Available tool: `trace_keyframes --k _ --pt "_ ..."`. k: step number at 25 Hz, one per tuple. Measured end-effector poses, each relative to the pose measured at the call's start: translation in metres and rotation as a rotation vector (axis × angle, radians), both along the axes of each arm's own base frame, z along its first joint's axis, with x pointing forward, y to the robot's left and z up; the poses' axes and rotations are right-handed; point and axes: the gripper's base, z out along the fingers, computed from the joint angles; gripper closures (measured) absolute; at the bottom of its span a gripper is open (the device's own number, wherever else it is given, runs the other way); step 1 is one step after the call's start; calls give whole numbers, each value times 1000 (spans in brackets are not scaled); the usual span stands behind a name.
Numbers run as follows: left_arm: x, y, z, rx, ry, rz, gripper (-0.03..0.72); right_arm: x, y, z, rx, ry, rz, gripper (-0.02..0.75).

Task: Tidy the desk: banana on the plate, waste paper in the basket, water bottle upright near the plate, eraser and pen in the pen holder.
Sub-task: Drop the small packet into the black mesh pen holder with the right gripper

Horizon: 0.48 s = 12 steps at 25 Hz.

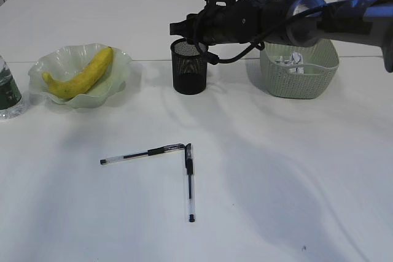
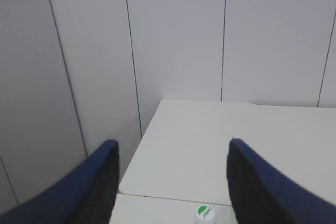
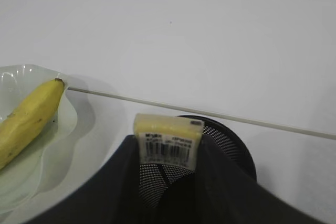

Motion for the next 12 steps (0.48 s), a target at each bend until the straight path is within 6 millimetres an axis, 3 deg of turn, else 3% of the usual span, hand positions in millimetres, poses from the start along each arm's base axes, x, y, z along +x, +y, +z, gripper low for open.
trace_keyframes --k 12 --pt "0 0 0 2 0 1 238 0 0 -1 1 -4 -1 484"
